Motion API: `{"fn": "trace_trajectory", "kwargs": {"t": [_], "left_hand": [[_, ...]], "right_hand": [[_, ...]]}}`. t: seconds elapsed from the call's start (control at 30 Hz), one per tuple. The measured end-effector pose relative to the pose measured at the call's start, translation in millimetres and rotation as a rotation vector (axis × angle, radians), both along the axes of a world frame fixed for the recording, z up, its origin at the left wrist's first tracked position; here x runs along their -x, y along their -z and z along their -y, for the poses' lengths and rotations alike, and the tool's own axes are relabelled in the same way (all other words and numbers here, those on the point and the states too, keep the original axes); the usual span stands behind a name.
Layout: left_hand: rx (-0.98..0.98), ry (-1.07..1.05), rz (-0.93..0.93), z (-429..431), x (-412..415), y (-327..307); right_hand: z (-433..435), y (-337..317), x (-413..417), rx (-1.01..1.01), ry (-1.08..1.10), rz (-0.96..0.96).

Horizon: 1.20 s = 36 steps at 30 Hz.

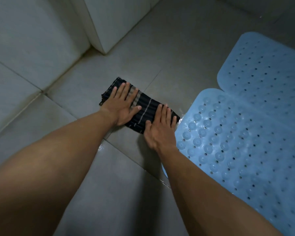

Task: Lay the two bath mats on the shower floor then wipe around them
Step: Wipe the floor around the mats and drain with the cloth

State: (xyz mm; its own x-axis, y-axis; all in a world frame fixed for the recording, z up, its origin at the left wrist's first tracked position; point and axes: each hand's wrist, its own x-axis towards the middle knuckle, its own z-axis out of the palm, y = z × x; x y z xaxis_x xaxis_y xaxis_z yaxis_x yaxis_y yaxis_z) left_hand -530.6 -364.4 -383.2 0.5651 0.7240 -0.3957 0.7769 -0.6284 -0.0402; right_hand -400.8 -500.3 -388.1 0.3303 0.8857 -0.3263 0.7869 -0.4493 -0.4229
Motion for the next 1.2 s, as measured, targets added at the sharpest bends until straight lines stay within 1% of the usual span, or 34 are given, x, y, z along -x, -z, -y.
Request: {"fn": "trace_trajectory", "kwargs": {"t": [0.07,0.13,0.2,0.23,0.33,0.47,0.63,0.97,1.2], "left_hand": [[0.004,-0.026,-0.021,3,-6,5],[0.016,-0.053,0.011,5,-14,-1],[0.047,0.044,0.029,-60,-73,-10],[0.042,0.032,0.032,-59,-72,-11],[0.053,0.057,-0.003,-60,-65,-13],[0.052,0.014,-0.01,-52,-57,-7],[0.051,-0.008,0.035,-75,-95,-5],[0.098,-0.067,0.01,-118,-168,-8],[0.139,-0.128,-0.011,-144,-213,-12]], "right_hand": [[4,7,-4,-0.019,0.02,0.041],[-1,5,-7,-0.053,0.039,0.099],[-54,5,-45,-0.06,0.224,0.128],[-55,2,-44,-0.066,0.237,0.147],[-52,0,-38,-0.036,0.176,0.165],[-50,2,-44,-0.031,0.098,0.185],[-72,4,-81,-0.041,0.088,0.207],[-118,3,-155,-0.01,0.044,0.176],[-153,3,-209,0.011,-0.017,0.188]]}}
